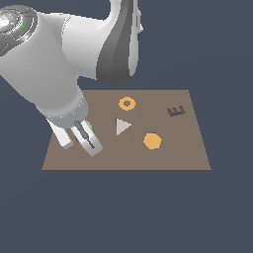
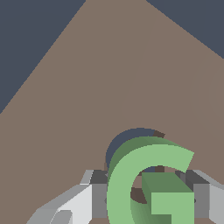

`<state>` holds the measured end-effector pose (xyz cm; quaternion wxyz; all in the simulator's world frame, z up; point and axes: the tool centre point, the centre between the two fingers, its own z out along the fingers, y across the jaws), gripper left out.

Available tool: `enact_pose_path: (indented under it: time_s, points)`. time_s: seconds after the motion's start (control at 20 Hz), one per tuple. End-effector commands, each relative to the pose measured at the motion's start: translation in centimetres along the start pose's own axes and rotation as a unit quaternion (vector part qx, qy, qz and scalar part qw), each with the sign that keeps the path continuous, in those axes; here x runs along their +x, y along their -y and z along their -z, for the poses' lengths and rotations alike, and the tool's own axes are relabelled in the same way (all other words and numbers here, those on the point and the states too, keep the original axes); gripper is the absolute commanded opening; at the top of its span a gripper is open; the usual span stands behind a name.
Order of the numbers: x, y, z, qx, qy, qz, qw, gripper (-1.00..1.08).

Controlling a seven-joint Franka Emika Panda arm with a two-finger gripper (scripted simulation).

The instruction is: Insert a designated object into the corresponding slot on a board.

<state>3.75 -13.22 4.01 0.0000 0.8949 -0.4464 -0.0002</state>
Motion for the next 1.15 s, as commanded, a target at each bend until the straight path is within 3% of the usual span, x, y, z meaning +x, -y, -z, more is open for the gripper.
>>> enact_pose_path:
  time_s: [0.0, 0.6, 0.65, 1.1]
  points:
    - [0.3, 0.2, 0.0, 0.0, 0.0, -0.002, 1.0, -1.0]
    - [0.3, 0.2, -1.0, 0.0, 0.0, -0.002, 1.0, -1.0]
    - [0.3, 0.2, -1.0, 0.0, 0.0, -0.002, 1.0, 1.0]
    - [0.3, 0.2, -1.0, 0.0, 0.0, -0.002, 1.0, 1.0]
